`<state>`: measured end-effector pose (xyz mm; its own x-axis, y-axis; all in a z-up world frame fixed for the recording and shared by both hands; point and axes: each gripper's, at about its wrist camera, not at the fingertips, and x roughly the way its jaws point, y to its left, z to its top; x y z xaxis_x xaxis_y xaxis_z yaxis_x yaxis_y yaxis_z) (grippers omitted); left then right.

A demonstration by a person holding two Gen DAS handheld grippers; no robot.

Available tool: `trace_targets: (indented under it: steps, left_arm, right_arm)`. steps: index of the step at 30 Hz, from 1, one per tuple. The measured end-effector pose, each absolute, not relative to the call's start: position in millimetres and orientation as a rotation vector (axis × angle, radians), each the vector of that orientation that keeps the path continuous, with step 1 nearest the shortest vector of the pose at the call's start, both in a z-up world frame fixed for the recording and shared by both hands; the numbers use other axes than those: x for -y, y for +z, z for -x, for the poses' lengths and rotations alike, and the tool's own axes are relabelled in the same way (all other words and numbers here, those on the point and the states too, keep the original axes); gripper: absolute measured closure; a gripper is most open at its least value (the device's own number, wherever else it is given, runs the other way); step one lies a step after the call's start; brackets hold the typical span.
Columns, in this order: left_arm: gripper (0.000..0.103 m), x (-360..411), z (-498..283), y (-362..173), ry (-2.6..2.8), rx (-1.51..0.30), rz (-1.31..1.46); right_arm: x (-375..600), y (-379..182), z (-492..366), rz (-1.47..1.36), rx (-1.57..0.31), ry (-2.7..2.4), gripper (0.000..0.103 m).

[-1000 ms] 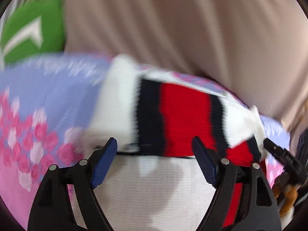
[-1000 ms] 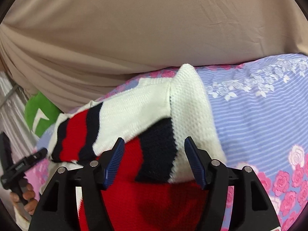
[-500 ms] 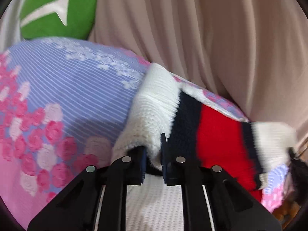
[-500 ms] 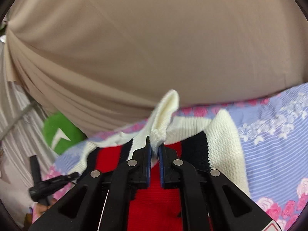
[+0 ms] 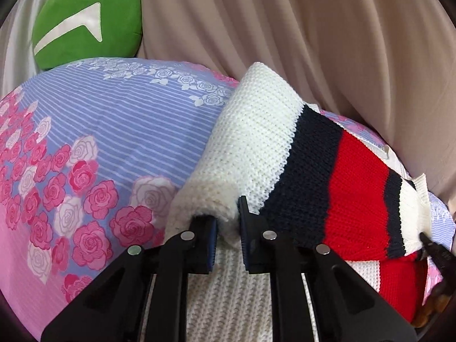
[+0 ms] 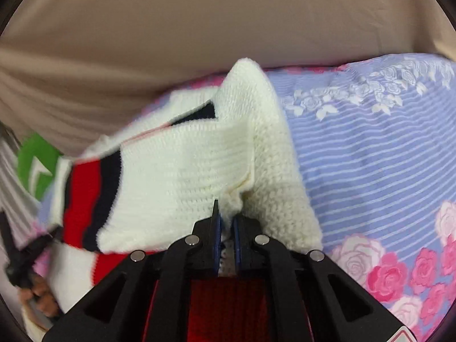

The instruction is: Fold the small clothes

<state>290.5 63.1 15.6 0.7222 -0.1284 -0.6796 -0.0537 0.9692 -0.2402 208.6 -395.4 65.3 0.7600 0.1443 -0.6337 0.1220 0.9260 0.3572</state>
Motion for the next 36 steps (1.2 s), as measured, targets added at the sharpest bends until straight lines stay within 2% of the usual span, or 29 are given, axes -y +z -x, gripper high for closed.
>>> trace_targets:
  steps: [3,5,6,7,9,14,19,20,21,22,23,27,29,31,32,36]
  left_arm:
    - [0.088,-67,-288,16,-0.035,-0.765,0.264]
    - [0.088,-69,-288,17,-0.035,-0.767,0.279]
    - [0.087,-68,-288,17,-0.035,-0.767,0.283]
    - [0.087,-71,-288,16,-0.035,-0.767,0.284]
    - [0.087,-71,-290,15,-0.034,-0.767,0.283]
    - [0.086,-76,-294,14,-0.045,-0.769,0.297]
    - [0.085,-78,-297,12,-0.055,-0.770,0.308]
    - [0.085,-78,-297,12,-0.053,-0.769,0.305]
    - [0.085,-78,-297,12,-0.052,-0.769,0.303]
    - [0.085,-78,-297,12,-0.051,-0.770,0.301]
    - [0.085,-78,-298,12,-0.050,-0.770,0.299]
    - [0.085,-74,-299,12,-0.040,-0.770,0.285]
    - [0.085,-72,-299,12,-0.034,-0.770,0.274]
    - [0.085,-70,-299,12,-0.031,-0.770,0.266]
    - [0.085,-69,-299,12,-0.032,-0.771,0.262]
    - [0.085,-70,-299,11,-0.041,-0.771,0.269]
  right_arm:
    - [390,90,-190,-0.392,-0.635,-0.065,0.087]
    - [364,111,-186,-0.344,-0.584,-0.017,0.086]
    - [344,120,-193,-0.309,-0.590,0.038,0.080]
    - [323,125,-201,-0.268,-0.607,0.102,0.064]
    - [273,131,-225,-0.189,-0.641,0.266,0.047]
    - [167,108,-280,-0.057,-0.724,0.402,0.047]
    - [131,82,-328,0.017,-0.776,0.392,0.047]
    - [125,76,-333,0.048,-0.776,0.375,0.051]
    - [119,74,-336,0.087,-0.760,0.358,0.067]
    - [115,79,-335,0.112,-0.753,0.360,0.096]
    - [112,86,-337,0.102,-0.754,0.376,0.098]
    - [116,120,-331,0.055,-0.654,0.399,0.099]
    - [112,109,-344,0.055,-0.684,0.379,0.099]
    - [107,70,-370,0.105,-0.819,0.327,0.099]
    - [106,69,-370,0.100,-0.789,0.331,0.100]
    - [129,105,-345,-0.019,-0.754,0.395,0.092]
